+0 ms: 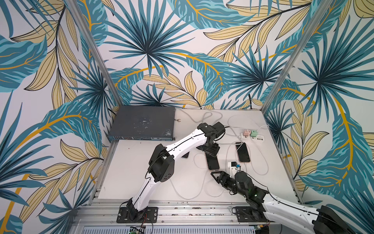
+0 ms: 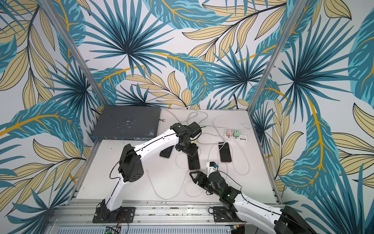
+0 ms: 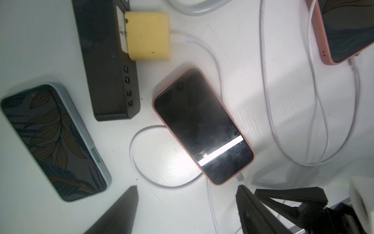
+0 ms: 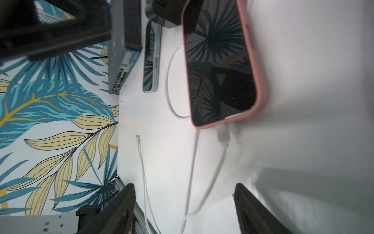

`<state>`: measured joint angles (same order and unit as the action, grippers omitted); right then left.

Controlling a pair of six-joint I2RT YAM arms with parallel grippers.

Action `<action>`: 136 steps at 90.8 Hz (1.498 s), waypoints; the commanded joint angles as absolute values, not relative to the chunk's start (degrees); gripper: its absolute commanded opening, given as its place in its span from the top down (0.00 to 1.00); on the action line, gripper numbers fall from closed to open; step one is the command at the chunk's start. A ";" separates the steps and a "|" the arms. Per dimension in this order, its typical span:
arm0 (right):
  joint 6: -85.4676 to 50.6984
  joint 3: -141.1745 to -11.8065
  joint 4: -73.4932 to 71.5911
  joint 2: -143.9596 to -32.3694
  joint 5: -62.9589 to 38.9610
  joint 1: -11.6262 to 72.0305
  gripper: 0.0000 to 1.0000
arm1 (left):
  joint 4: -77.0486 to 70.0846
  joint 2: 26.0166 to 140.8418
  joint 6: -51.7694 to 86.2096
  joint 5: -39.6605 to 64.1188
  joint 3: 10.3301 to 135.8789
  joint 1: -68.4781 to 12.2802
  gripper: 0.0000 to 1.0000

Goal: Unplug the charging cable from the phone
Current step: Place the phone at the center of the board, then pick up the phone at the center of the board.

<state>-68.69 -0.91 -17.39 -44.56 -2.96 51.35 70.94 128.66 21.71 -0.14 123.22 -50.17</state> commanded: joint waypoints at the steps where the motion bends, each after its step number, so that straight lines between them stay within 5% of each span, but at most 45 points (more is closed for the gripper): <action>1: -69.98 -2.60 -1.38 -41.78 -1.13 51.09 0.21 | 70.79 127.35 22.37 -1.08 122.26 -49.92 0.18; 15: -69.38 -5.84 6.35 -37.59 2.29 51.19 0.20 | 70.02 126.70 23.44 -1.41 120.22 -50.18 0.13; 22: -68.41 -7.05 7.68 -35.35 3.81 51.19 0.20 | 69.43 126.13 24.44 -1.97 119.24 -50.36 0.00; 66: -53.72 -21.36 12.47 -42.53 16.08 50.39 0.09 | 61.17 117.81 32.54 -0.35 110.45 -50.69 0.00; 111: -43.26 -30.07 17.88 -49.30 15.79 43.02 0.07 | 47.98 103.45 41.61 -2.34 89.20 -52.31 0.00; 136: -42.71 -28.23 14.24 -48.08 14.27 40.44 0.06 | 41.79 94.00 39.82 -18.76 85.43 -60.20 0.00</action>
